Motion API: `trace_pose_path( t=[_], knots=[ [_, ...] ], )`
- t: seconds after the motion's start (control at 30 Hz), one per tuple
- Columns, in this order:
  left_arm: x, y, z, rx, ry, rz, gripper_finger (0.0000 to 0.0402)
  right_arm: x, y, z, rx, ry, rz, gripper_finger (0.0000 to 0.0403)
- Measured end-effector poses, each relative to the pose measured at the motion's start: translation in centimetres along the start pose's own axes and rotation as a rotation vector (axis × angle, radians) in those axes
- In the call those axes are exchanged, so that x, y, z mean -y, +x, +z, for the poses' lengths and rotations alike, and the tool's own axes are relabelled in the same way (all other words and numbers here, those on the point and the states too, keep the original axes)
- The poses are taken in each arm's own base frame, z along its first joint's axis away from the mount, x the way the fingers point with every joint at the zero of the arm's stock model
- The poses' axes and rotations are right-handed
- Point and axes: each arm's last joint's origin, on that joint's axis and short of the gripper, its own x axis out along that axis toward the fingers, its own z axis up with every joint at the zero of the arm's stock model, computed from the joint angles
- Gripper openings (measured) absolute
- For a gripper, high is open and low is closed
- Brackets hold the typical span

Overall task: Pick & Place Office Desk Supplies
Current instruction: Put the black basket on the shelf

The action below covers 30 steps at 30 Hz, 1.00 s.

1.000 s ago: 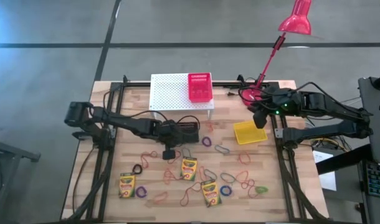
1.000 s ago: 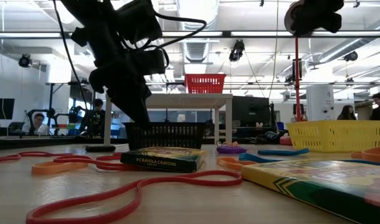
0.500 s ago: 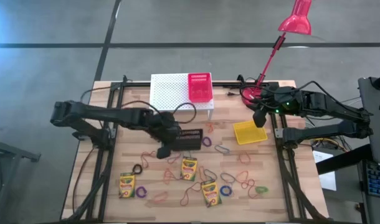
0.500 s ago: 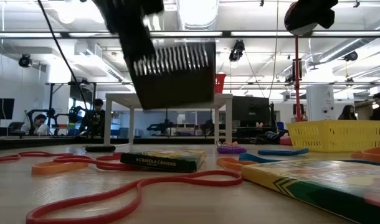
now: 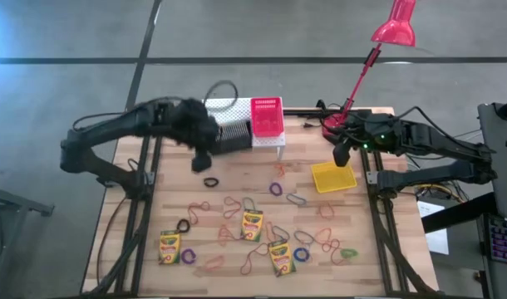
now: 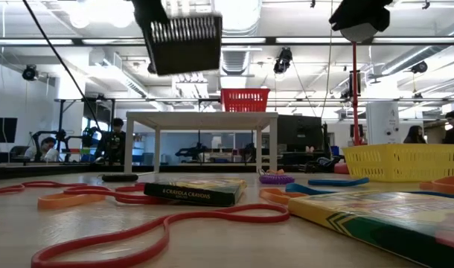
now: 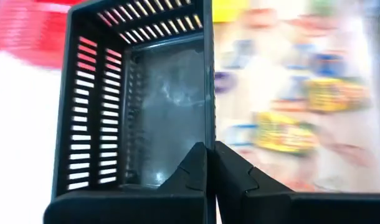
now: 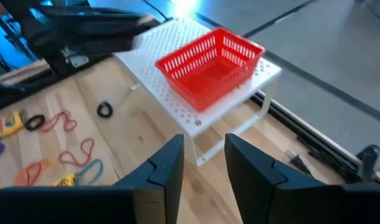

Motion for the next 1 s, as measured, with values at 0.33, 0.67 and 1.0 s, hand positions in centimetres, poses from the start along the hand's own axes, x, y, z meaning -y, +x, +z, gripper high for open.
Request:
trace_pose_path(
  t=[0.33,0.67,1.0],
  knots=[
    [-8.2,3.3,-0.9,-0.147,0.203,0.289,0.0013,-0.6,0.9,0.6,0.024,0.082,0.013,0.01],
    [-10.0,7.5,-0.8,-0.237,0.256,0.271,0.0017,-0.9,0.8,1.4,0.098,0.152,0.052,0.0096],
    [-11.2,7.8,-0.8,-0.227,0.256,0.298,0.0026,-1.0,0.8,1.6,0.117,0.159,0.06,0.0095]
  ],
)
